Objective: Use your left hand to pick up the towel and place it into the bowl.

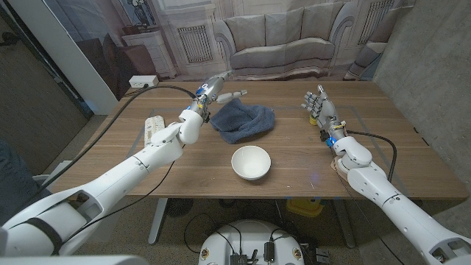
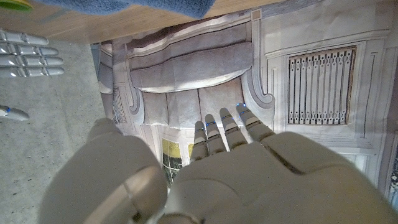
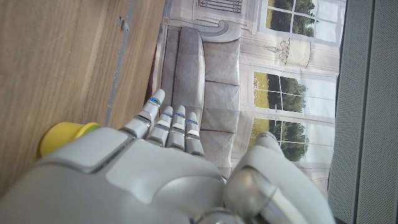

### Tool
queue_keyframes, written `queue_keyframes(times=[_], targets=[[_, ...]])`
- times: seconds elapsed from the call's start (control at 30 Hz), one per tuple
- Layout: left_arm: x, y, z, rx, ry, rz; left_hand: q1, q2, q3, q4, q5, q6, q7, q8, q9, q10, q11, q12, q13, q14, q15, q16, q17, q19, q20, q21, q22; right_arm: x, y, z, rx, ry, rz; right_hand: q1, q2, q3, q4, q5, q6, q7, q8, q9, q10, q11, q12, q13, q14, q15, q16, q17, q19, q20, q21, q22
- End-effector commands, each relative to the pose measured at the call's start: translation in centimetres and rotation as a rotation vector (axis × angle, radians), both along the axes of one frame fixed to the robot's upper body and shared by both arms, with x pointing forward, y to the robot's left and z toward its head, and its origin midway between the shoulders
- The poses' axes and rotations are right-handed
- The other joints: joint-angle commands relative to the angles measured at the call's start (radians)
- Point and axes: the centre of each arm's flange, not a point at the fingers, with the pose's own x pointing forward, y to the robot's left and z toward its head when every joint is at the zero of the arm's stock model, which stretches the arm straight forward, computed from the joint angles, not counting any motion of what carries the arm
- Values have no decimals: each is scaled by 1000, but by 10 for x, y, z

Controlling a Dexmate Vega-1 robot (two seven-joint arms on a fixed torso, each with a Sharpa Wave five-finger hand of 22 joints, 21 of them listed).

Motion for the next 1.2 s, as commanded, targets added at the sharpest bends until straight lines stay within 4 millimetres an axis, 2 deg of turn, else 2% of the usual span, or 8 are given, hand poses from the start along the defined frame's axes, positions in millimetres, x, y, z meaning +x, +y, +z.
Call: queue_keyframes(times=[0.03, 0.17, 0.23, 0.6, 0.77, 0.9, 1.0, 1.2], targets=[[-3, -7, -1, 42, -20, 50, -9, -3, -12, 2, 5, 10, -9, 1, 1, 1, -6, -2, 3, 2, -32, -1, 4, 15, 29, 5, 3, -3, -1, 1, -3, -1, -4, 6, 3, 4, -4, -3, 11, -3, 2, 5, 10, 1, -3, 3, 12, -1, 0, 4, 10, -31, -6, 2], [-4, -9, -1, 50, -18, 51, -13, -12, -22, 3, 8, 16, -13, 2, 2, 7, -10, -1, 4, 5, -34, 1, 5, 31, 61, 11, 5, -4, -1, -1, 1, -1, -2, 6, 3, 4, -5, -3, 13, -5, 3, 5, 10, -1, -4, 3, 13, -1, 0, 4, 11, -31, -7, 2], [-4, -10, -1, 55, -16, 57, -16, -17, -28, 4, 9, 19, -17, 3, 2, 8, -10, -1, 5, 6, -34, 1, 5, 35, 92, 13, 5, -4, -1, -1, 0, -1, -2, 7, 4, 4, -5, -3, 14, -6, 3, 5, 10, -2, -4, 3, 13, 0, 0, 4, 11, -31, -8, 2], [-6, -20, -3, 101, -29, 119, -25, -33, -44, 7, 12, 23, -26, 2, 2, 2, -18, -4, 6, 14, -16, 5, 7, 40, 138, 13, 5, -5, -1, -3, 7, 0, 1, 12, 5, 5, -9, -3, 15, -6, 3, 5, 10, 1, -4, 3, 13, 0, -1, 3, 13, -31, -12, 2], [-7, -24, -6, 133, -50, 173, -30, -47, -57, 8, 14, 20, -29, -1, 2, 0, -10, -4, 7, 14, -15, 4, 8, 60, 168, 19, 5, -4, 1, -3, 0, 1, 4, 14, 5, 6, -11, -3, 15, -6, 3, 5, 11, 0, -4, 3, 13, 0, -2, 3, 14, -31, -13, 2], [-8, -25, -7, 135, -48, 180, -34, -58, -67, 8, 15, 17, -32, -2, 3, 2, -18, -3, 7, 14, -10, 5, 9, 79, 185, 25, 4, -2, 3, -2, 3, 2, 9, 16, 5, 6, -12, -3, 15, -6, 3, 5, 11, 0, -5, 3, 13, 1, -2, 3, 14, -31, -15, 2], [-8, -23, -7, 120, -55, 165, -44, -76, -82, 10, 15, 20, -38, -1, 3, 6, -17, -1, 8, 23, -3, 8, 10, 92, 197, 26, 3, -1, 4, -2, -2, 2, 11, 17, 5, 6, -13, -3, 14, -6, 3, 5, 12, 0, -4, 3, 14, 0, -2, 3, 15, -31, -16, 2], [-7, -22, -7, 111, -56, 144, -73, -115, -118, 17, 12, 32, -47, 2, 3, 19, -26, 3, 9, 36, 10, 13, 12, 124, 201, 32, 2, -1, 6, -3, 0, 2, 10, 18, 5, 6, -15, -3, 14, -6, 2, 5, 11, 1, -5, 3, 14, 0, -2, 3, 16, -31, -19, 2]])
